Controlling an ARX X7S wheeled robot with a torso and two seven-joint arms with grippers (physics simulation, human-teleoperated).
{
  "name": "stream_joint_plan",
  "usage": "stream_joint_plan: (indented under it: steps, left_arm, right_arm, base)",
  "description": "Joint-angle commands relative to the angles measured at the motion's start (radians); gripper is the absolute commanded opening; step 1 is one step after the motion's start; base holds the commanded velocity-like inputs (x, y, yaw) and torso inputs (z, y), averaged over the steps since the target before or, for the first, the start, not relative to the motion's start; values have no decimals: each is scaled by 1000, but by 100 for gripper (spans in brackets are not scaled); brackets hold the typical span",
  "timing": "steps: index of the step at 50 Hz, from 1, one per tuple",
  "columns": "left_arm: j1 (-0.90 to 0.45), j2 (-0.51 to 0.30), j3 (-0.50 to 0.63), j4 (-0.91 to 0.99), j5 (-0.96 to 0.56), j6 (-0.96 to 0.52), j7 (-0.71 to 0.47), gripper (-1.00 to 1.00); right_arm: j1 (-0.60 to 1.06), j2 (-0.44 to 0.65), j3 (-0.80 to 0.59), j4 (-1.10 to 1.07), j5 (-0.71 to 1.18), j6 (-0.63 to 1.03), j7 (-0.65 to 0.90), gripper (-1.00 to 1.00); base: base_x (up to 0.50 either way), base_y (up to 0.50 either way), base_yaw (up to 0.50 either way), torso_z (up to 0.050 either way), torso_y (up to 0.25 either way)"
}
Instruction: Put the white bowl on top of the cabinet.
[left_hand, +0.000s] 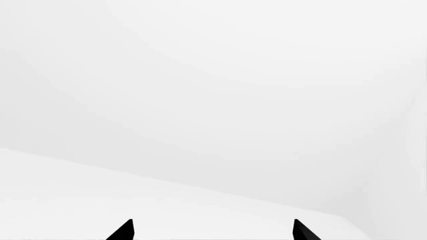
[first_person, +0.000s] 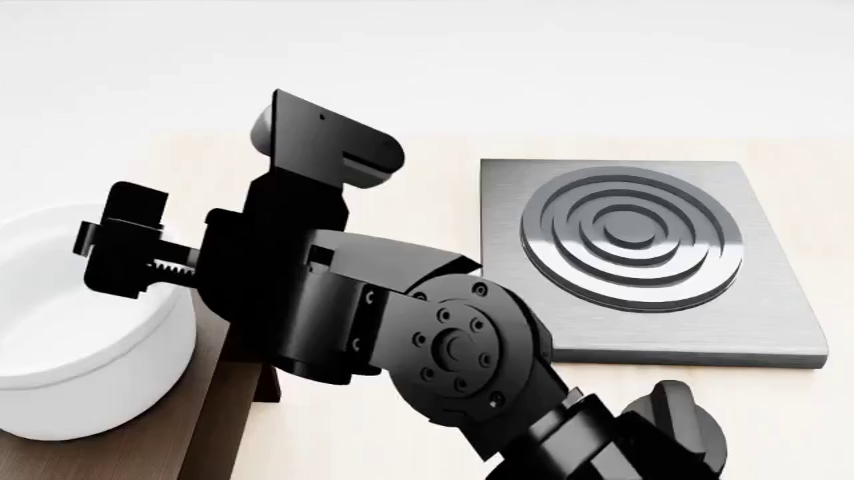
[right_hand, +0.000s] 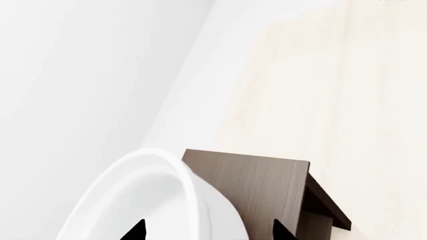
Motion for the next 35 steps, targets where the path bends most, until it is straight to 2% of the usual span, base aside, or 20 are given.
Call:
stream_joint_plan:
  steps: [1, 8, 23, 35]
  left_arm:
    - [-1, 0, 2, -4, -7, 7, 4, 100]
    - [-1, 0, 1, -4, -7, 7, 5, 100]
    - [-4, -1, 2, -2, -4, 0, 3, 100]
    - [-2, -1, 2, -1, -3, 2, 4, 100]
  right_arm:
    - [7, 5, -14, -7, 9, -2, -1, 100]
    - [2, 19, -10, -54, 19, -11, 19, 100]
    - [-20, 92, 50, -376, 54, -62, 185, 100]
    - [-22, 128, 74, -494, 55, -85, 240, 100]
  base:
    - [0, 0, 0, 0, 0]
    - [0, 0, 0, 0, 0]
    - [0, 0, 0, 0, 0]
    - [0, 0, 0, 0, 0]
